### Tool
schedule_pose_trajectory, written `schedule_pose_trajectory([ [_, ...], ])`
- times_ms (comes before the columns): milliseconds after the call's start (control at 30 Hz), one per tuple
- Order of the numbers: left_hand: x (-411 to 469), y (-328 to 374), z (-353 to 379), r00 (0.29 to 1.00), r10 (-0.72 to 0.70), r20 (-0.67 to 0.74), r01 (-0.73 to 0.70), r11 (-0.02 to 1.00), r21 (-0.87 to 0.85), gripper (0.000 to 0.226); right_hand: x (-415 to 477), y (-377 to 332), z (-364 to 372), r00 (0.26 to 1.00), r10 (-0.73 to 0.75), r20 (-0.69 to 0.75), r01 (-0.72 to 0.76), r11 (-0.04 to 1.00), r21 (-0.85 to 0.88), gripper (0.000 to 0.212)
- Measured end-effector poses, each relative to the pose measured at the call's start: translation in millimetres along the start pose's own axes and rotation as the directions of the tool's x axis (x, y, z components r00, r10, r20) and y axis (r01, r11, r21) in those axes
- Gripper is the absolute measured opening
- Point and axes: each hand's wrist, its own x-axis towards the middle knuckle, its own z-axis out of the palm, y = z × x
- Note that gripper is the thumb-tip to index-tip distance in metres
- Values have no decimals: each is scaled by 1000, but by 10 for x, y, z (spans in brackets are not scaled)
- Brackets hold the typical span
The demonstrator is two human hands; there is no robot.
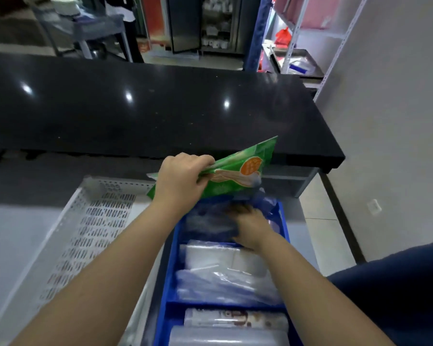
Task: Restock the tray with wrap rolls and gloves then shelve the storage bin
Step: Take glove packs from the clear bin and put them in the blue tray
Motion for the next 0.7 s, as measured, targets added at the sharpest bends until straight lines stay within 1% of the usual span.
schedule_pose_trajectory([
  [100, -52, 56, -2, 998, -52, -23, 53, 998, 29, 31, 123, 47, 100, 990, -56, 129, 52, 998, 36, 60],
  [167, -82, 97, -2, 996, -84, -27, 85, 995, 48, 32, 174, 87, 131, 981, -76, 179, 69, 997, 44, 62],
  [233, -118, 133, -13, 994, -106, -35, 107, 993, 56, 34, 192, 104, 130, 982, -93, 166, 93, 996, 6, 58],
  [333, -195, 172, -52, 990, -124, -63, 129, 989, 72, 36, 169, 71, 105, 992, -94, 87, 90, 995, 51, 44],
  [467, -318, 189, -134, 985, -156, -71, 160, 986, 56, 37, 107, 13, -24, 986, -85, 145, 65, 988, 142, 36],
  [500, -330, 186, -158, 985, -162, -64, 165, 985, 45, 37, 68, -1, -65, 988, -98, 115, 80, 985, 153, 37],
  [567, -319, 173, -206, 987, -155, -46, 157, 987, 34, 35, -58, -15, -161, 986, -162, -46, 166, 978, 122, 43],
  [633, -275, 162, -237, 988, -151, -35, 152, 988, 28, 35, -240, -50, -259, 955, -199, -219, 213, 976, 44, 46],
  [700, -217, 168, -239, 982, -185, -28, 185, 983, 6, 35, -433, -89, -306, 901, -212, -380, 226, 974, -7, 37],
])
